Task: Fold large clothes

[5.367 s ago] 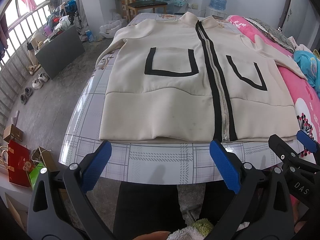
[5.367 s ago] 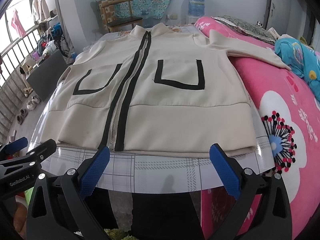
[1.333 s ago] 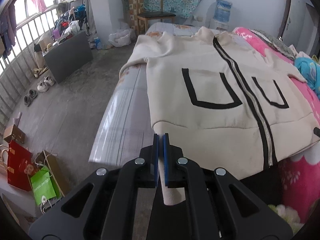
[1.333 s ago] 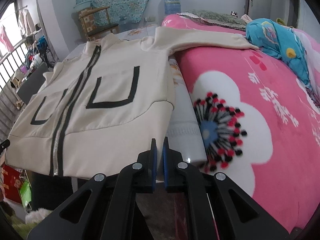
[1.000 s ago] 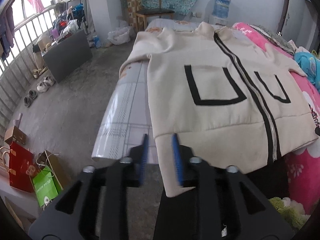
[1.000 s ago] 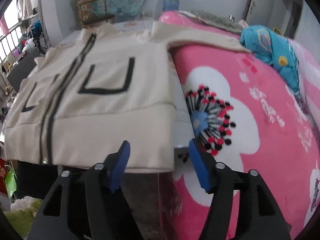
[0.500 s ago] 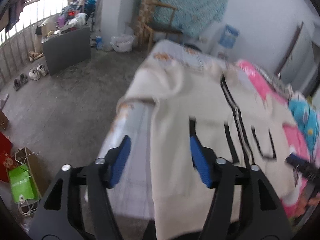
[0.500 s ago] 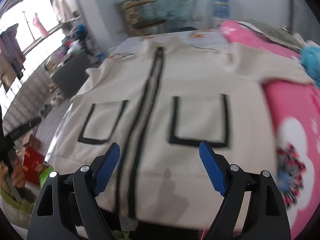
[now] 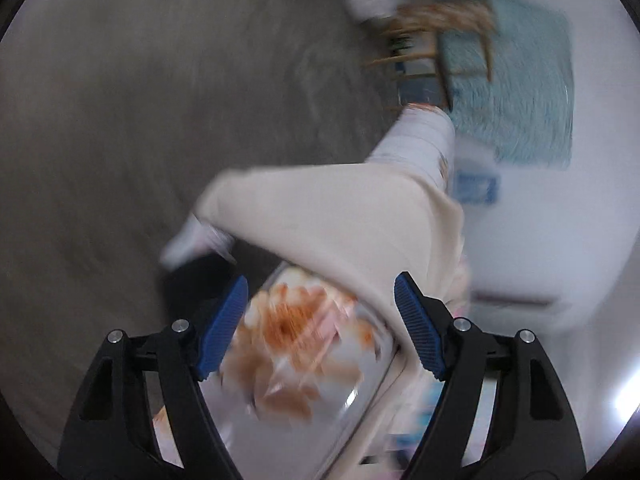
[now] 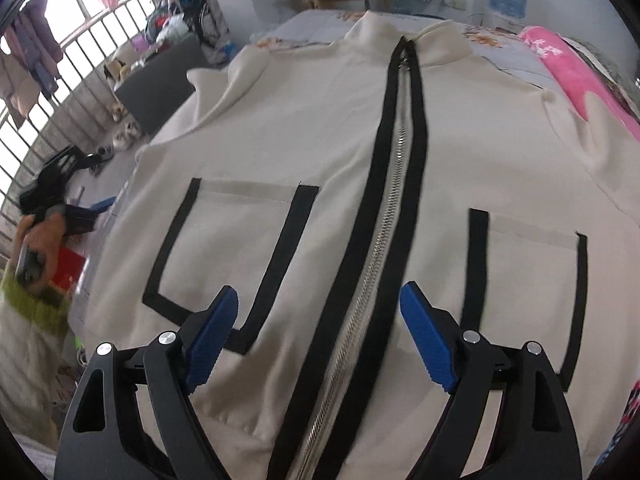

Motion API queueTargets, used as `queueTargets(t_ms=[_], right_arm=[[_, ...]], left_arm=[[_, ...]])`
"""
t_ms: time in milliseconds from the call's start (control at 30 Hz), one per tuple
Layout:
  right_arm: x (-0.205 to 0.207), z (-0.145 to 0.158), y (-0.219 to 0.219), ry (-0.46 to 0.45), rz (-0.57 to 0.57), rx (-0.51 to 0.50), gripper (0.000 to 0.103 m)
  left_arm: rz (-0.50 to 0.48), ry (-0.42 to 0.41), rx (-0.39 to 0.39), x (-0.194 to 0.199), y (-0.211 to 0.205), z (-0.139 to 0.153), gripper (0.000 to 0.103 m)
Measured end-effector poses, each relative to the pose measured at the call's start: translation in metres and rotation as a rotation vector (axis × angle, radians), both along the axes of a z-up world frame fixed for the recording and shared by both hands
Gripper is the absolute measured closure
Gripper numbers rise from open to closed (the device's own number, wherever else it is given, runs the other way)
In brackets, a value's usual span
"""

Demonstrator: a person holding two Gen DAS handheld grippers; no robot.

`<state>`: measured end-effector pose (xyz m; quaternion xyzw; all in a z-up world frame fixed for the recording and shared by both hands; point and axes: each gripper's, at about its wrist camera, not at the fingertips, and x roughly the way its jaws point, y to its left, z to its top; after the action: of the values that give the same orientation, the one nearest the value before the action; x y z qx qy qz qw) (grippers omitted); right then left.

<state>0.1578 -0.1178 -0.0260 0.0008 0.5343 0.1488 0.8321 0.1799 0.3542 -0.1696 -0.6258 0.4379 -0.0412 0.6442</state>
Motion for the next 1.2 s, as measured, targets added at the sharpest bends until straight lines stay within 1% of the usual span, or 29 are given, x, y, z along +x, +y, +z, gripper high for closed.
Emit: queueTargets(t_ms=[33,100,167,200,267,333,400,467,533,600,633,700,733,767,800,833,867,900,1033,1067,1133,1167,1200], right_arm=[[0.004,-0.003,0.003,0.011,0.0,-0.006,0.022],[0.011,-0.007,0.006,0.026,-0.006,-0.013,0.022],[0.014,-0.008,0.007,0.035,-0.013,-0.017,0.022],[0.016,-0.008,0.007,0.038,-0.016,-0.019,0.022],[0.021,-0.009,0.008,0.042,-0.027,-0.029,0.022],[0.026,-0.011,0.009,0.048,-0.039,-0.035,0.022],[0.03,-0.013,0.008,0.052,-0.049,-0.041,0.022],[0.033,-0.013,0.008,0.053,-0.06,-0.042,0.022],[0.034,-0.013,0.007,0.048,-0.072,-0.042,0.022],[0.034,-0.012,0.005,0.042,-0.084,-0.039,0.022],[0.034,-0.012,0.003,0.04,-0.089,-0.037,0.022],[0.035,-0.012,0.0,0.038,-0.099,-0.033,0.022],[0.035,-0.013,-0.002,0.038,-0.106,-0.028,0.022],[0.035,-0.012,-0.004,0.037,-0.112,-0.023,0.022],[0.034,-0.012,-0.005,0.035,-0.117,-0.019,0.022],[0.033,-0.011,-0.008,0.031,-0.122,-0.014,0.022],[0.032,-0.01,-0.01,0.025,-0.126,-0.008,0.022],[0.031,-0.008,-0.013,0.018,-0.129,-0.004,0.022],[0.025,-0.001,-0.024,-0.012,-0.142,0.014,0.022],[0.024,0.001,-0.028,-0.018,-0.148,0.022,0.022],[0.02,0.004,-0.036,-0.029,-0.16,0.044,0.022],[0.019,0.006,-0.039,-0.034,-0.164,0.053,0.022],[0.018,0.008,-0.041,-0.039,-0.165,0.063,0.022]], left_arm=[[0.029,0.017,-0.141,0.006,0.006,-0.034,0.031],[0.068,0.057,-0.334,0.014,0.004,-0.081,0.031],[0.084,0.123,-0.43,0.018,-0.006,-0.117,0.031],[0.09,0.142,-0.474,0.021,-0.014,-0.132,0.03],[0.071,0.15,-0.53,0.032,-0.033,-0.155,0.03],[0.052,0.176,-0.542,0.042,-0.048,-0.173,0.03],[0.045,0.191,-0.549,0.055,-0.056,-0.184,0.03],[0.042,0.189,-0.525,0.064,-0.055,-0.189,0.03],[0.035,0.184,-0.499,0.072,-0.05,-0.187,0.033],[0.022,0.188,-0.484,0.076,-0.044,-0.178,0.047],[0.013,0.189,-0.474,0.077,-0.036,-0.171,0.051],[-0.004,0.196,-0.452,0.076,-0.031,-0.168,0.069],[-0.008,0.201,-0.441,0.078,-0.029,-0.166,0.075],[-0.009,0.202,-0.421,0.079,-0.027,-0.163,0.085],[-0.011,0.201,-0.403,0.078,-0.024,-0.16,0.091],[-0.013,0.198,-0.37,0.08,-0.02,-0.153,0.096],[-0.013,0.192,-0.322,0.081,-0.015,-0.145,0.099],[-0.014,0.189,-0.28,0.083,-0.01,-0.137,0.1],[-0.04,0.155,-0.026,0.09,0.011,-0.079,0.101],[-0.042,0.153,0.049,0.091,0.016,-0.061,0.101],[-0.029,0.131,0.139,0.09,0.025,-0.03,0.101],[-0.018,0.117,0.206,0.088,0.028,-0.009,0.101],[-0.008,0.087,0.303,0.088,0.03,0.02,0.101]])
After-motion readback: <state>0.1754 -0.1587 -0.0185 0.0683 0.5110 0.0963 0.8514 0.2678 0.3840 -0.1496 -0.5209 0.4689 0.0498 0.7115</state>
